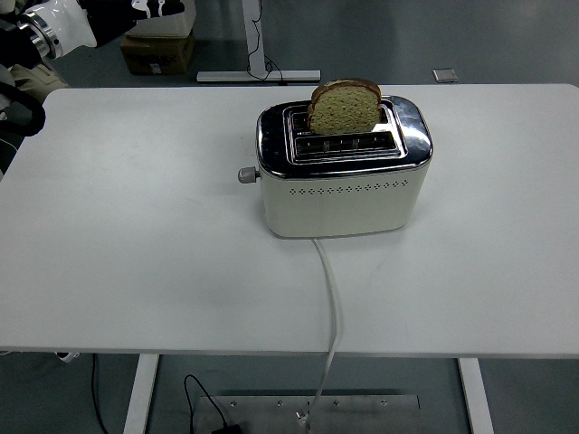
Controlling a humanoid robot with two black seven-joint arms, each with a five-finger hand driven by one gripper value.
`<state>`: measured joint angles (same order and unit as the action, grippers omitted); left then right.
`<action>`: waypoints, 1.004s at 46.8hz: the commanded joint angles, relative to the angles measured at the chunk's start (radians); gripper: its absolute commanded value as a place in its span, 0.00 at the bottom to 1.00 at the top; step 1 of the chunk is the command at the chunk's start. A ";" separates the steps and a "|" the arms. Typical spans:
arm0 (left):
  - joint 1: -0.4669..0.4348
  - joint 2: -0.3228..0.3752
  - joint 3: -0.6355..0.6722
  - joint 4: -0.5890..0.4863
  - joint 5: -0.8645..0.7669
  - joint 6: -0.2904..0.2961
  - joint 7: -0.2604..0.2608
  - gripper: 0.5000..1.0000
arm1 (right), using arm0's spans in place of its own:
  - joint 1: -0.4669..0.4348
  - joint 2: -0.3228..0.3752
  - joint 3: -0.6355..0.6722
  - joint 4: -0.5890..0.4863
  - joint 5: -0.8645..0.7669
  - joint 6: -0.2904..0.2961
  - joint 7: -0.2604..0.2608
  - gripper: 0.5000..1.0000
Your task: Press down toaster
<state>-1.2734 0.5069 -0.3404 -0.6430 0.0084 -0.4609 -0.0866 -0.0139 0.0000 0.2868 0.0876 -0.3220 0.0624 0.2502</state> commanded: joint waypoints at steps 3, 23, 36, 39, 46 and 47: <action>0.035 -0.001 -0.049 0.000 -0.077 0.022 0.001 1.00 | 0.000 0.000 0.000 0.000 0.000 0.000 0.000 1.00; 0.154 -0.001 -0.126 0.000 -0.194 0.106 -0.001 1.00 | 0.000 0.000 0.000 0.000 0.000 -0.001 0.000 1.00; 0.255 0.002 -0.192 0.000 -0.192 0.111 -0.002 1.00 | 0.000 0.000 0.000 0.000 0.000 -0.001 0.000 1.00; 0.275 0.002 -0.216 0.000 -0.192 0.111 -0.002 1.00 | 0.000 0.000 0.000 0.000 0.000 0.000 0.000 1.00; 0.302 0.007 -0.241 0.000 -0.192 0.113 -0.002 1.00 | 0.000 0.000 0.000 0.000 0.000 0.000 0.000 1.00; 0.304 0.007 -0.241 0.000 -0.192 0.113 -0.002 1.00 | 0.000 0.000 0.000 0.000 0.000 -0.001 0.000 1.00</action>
<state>-0.9752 0.5125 -0.5790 -0.6428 -0.1842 -0.3495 -0.0891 -0.0138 0.0000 0.2868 0.0875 -0.3221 0.0616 0.2500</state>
